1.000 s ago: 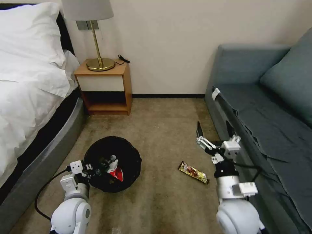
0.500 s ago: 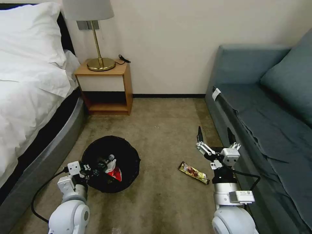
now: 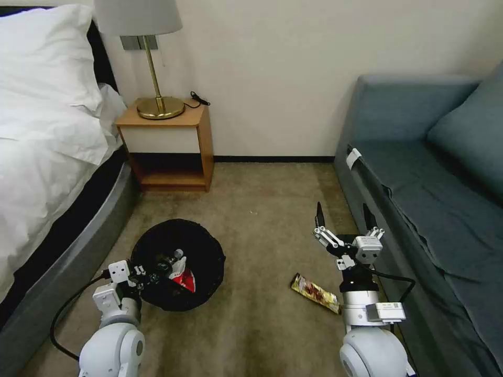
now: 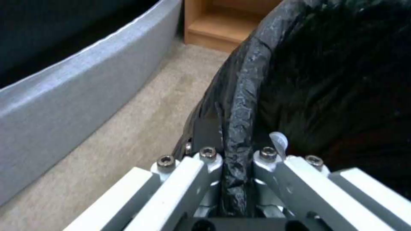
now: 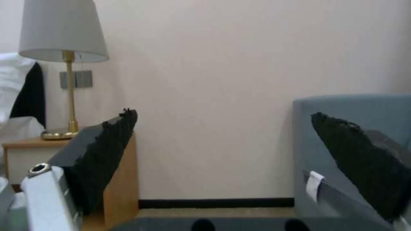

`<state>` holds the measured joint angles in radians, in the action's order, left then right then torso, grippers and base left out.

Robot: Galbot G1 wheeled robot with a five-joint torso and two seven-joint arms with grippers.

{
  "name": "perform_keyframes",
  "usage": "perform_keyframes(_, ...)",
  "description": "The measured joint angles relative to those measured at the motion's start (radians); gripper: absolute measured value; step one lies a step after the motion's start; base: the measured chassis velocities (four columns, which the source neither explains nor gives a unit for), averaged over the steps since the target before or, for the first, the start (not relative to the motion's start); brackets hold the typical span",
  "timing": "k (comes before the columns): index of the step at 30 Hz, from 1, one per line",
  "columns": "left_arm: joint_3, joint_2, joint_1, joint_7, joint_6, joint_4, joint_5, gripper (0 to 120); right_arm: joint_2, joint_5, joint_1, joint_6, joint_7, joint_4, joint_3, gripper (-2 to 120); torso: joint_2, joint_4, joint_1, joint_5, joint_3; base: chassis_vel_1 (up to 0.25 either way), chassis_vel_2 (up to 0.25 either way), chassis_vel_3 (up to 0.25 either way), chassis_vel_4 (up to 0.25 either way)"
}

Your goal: Pick up the trash bin, then pick up the garbage on the floor and place it into the trash bin.

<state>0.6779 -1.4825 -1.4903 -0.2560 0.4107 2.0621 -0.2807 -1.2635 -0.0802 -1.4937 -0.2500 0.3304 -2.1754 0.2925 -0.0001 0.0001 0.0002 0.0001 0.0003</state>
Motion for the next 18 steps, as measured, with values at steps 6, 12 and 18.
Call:
perform_keyframes(6,0.001,0.002,0.004,0.0,-0.002,-0.011,0.0,3,0.005,-0.003,0.006,-0.002,-0.006,0.01,-0.004,100,0.0,-0.0001,0.0,-0.0001,0.0,-0.022,0.02,0.026,-0.022)
perform_keyframes(12,0.001,0.004,0.007,0.0,-0.002,-0.012,-0.002,3,0.002,-0.004,0.011,0.0,-0.012,0.016,-0.01,100,0.0,-0.0001,0.0,-0.0001,0.0,0.0,0.0,0.0,0.0)
perform_keyframes(18,0.003,0.004,0.005,-0.001,-0.002,-0.012,-0.005,3,-0.001,-0.003,0.019,0.003,-0.017,0.016,-0.017,100,0.0,-0.0001,0.0,-0.0001,0.0,-0.01,0.006,0.011,-0.012)
